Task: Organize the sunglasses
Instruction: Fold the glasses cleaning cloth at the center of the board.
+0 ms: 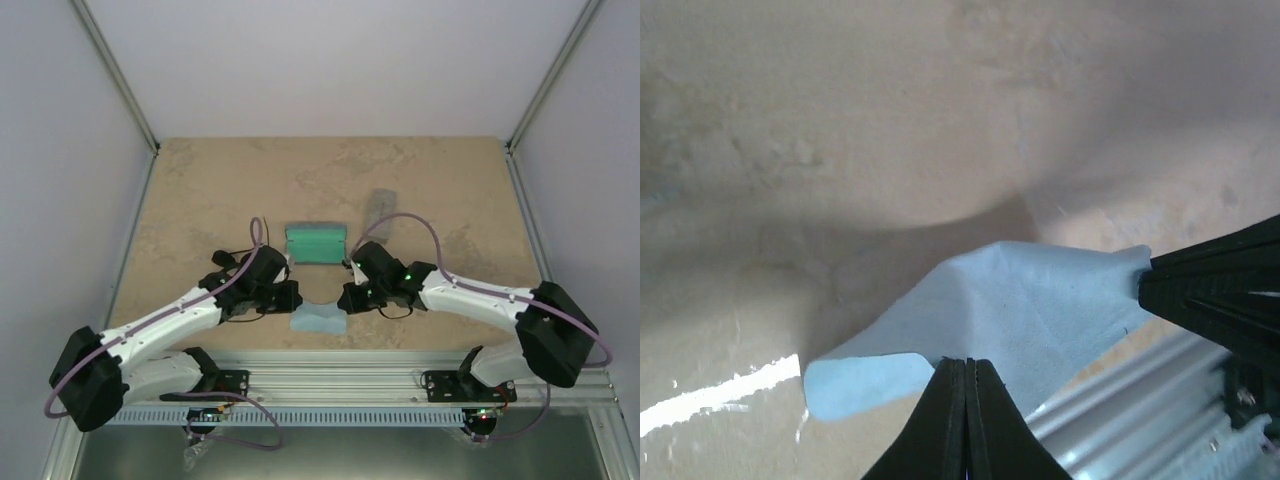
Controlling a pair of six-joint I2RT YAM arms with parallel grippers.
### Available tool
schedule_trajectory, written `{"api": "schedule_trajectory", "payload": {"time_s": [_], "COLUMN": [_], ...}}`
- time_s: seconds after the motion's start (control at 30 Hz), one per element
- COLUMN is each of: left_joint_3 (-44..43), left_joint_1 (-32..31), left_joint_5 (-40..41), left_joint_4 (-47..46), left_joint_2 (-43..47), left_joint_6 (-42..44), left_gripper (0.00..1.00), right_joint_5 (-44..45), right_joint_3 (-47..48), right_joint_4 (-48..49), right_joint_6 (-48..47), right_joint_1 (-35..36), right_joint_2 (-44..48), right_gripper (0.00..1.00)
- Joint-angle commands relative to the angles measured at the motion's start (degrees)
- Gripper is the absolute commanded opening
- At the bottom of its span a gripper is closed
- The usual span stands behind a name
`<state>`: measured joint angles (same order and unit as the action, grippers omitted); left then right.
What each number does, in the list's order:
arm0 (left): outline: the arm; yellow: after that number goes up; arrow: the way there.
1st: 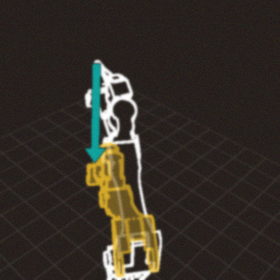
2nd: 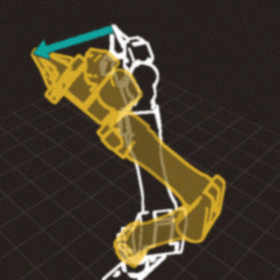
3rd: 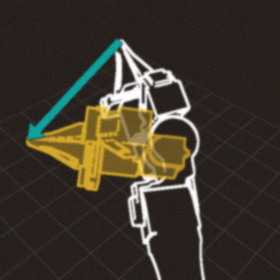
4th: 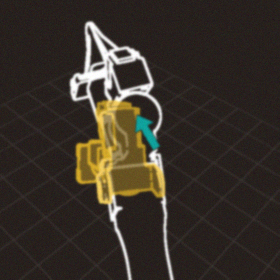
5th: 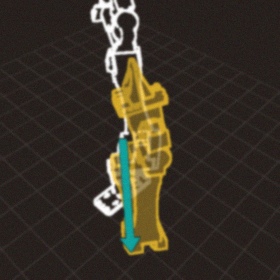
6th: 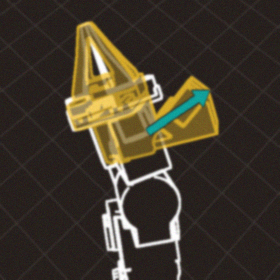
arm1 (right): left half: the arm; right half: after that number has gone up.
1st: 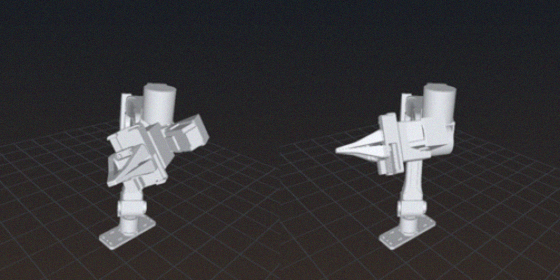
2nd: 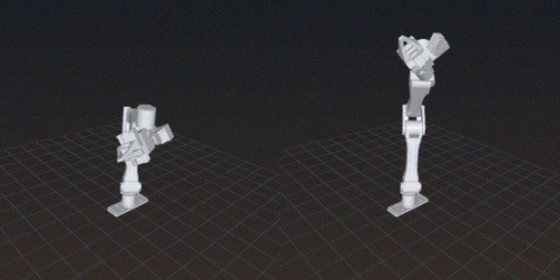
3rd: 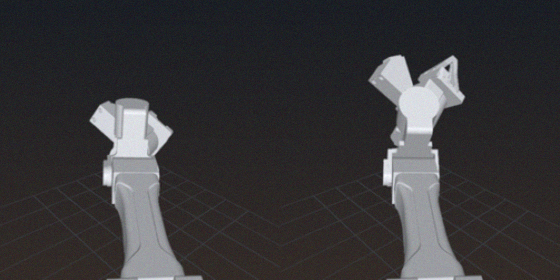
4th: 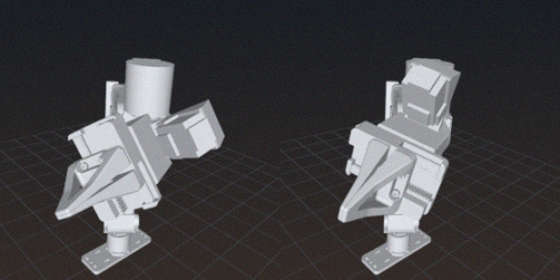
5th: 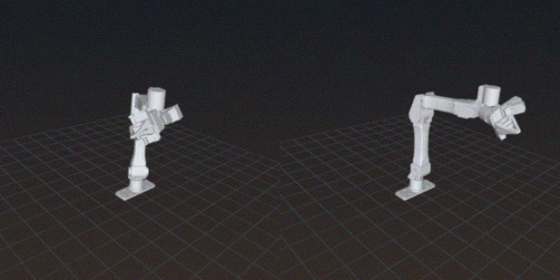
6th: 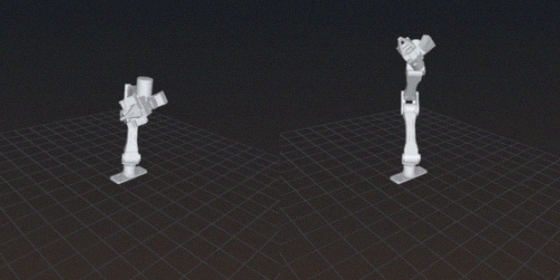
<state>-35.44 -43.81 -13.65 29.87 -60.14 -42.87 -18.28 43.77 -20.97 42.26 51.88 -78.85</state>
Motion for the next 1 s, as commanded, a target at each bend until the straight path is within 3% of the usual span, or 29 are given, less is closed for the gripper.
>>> {"api": "schedule_trajectory", "payload": {"time_s": [0.0, 0.23, 0.43, 0.97], "left_joint_3": [-0.3, -1.4, -1.2, 5.3], "left_joint_1": [0.4, 2.6, 3.7, 3.8], "left_joint_5": [7.8, 13.5, 15.7, 4.1], "left_joint_4": [-8.1, -12.8, -13.6, -13.9], "left_joint_2": [-4.5, -11.6, -14.1, -10.5], "left_joint_6": [-2.0, 0.2, 1.8, 0.5], "left_gripper": [0.0, 0.0, 0.0, 0.0], "right_joint_5": [10.3, 17.1, 16.7, 11.0], "right_joint_3": [4.1, 9.2, 10.2, 4.9], "right_joint_4": [2.5, 4.5, 5.8, 4.0], "right_joint_6": [0.9, -1.1, -1.9, -0.8], "right_joint_1": [-0.3, -1.5, -1.6, -1.5], "right_joint_2": [-4.6, -13.0, -16.0, -13.1], "right_gripper": [0.01, 0.0, 0.0, 0.01]}}
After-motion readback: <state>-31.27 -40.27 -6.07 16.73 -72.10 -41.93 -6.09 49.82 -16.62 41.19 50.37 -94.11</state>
